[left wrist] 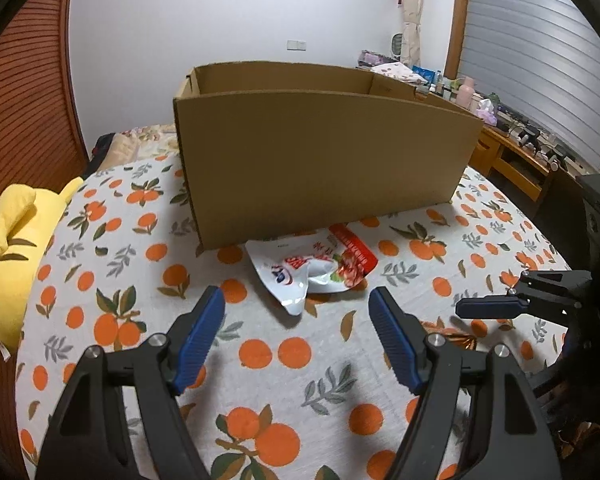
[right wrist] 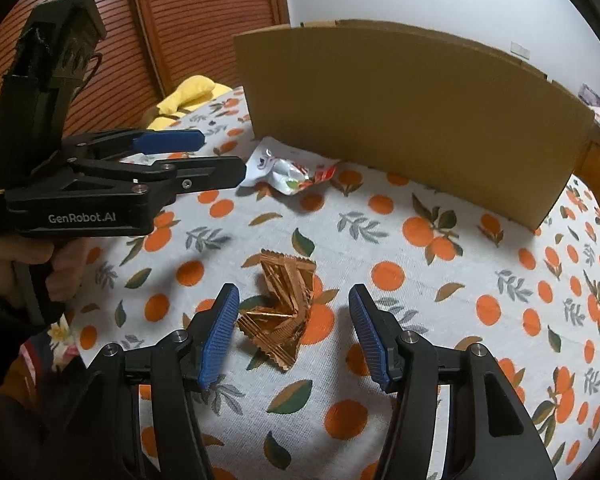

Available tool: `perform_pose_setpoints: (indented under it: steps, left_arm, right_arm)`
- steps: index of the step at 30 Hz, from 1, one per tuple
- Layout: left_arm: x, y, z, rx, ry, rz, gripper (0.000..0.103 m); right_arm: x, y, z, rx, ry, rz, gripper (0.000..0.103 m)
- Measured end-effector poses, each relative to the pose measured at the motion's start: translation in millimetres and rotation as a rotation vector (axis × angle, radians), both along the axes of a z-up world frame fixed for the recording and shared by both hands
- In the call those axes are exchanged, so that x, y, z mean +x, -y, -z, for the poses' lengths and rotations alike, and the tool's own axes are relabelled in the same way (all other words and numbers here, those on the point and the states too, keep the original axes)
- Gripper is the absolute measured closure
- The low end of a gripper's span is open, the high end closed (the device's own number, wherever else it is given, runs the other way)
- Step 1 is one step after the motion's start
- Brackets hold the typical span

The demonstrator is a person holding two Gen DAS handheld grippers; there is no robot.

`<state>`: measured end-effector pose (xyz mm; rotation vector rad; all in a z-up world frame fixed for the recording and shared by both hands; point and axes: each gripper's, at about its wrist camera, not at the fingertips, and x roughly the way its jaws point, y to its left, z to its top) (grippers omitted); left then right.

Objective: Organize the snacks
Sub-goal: 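Grasp the white-red packet with the left tool while right tool grasps bronze foil candy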

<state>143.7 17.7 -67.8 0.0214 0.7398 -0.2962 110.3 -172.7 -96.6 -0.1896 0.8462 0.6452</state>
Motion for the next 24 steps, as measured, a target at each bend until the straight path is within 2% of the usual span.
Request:
perform_pose_setpoints:
  steps: [5, 12, 20, 22, 24]
  left_arm:
    - [2, -3, 7, 0.002, -0.018, -0.023, 0.028]
    - [3, -5, 8, 0.004, -0.019, -0.035, 0.028]
    - [7, -5, 12, 0.009, -0.032, -0.048, 0.028]
    - [9, -4, 11, 0.008, -0.028, -0.044, 0.028]
    - [12, 0, 10, 0.015, -0.023, -0.036, 0.028]
  right_arm:
    - [5, -4, 4, -0.018, -0.006, 0.019, 0.045]
    - [0, -12, 5, -0.070, 0.034, 0.031, 0.044]
    - [0, -9, 4, -0.047, 0.031, 0.042, 0.045]
    - [0, -8, 4, -0.046, 0.033, 0.047, 0.047]
    - [0, -7, 4, -0.053, 0.042, 0.064, 0.054]
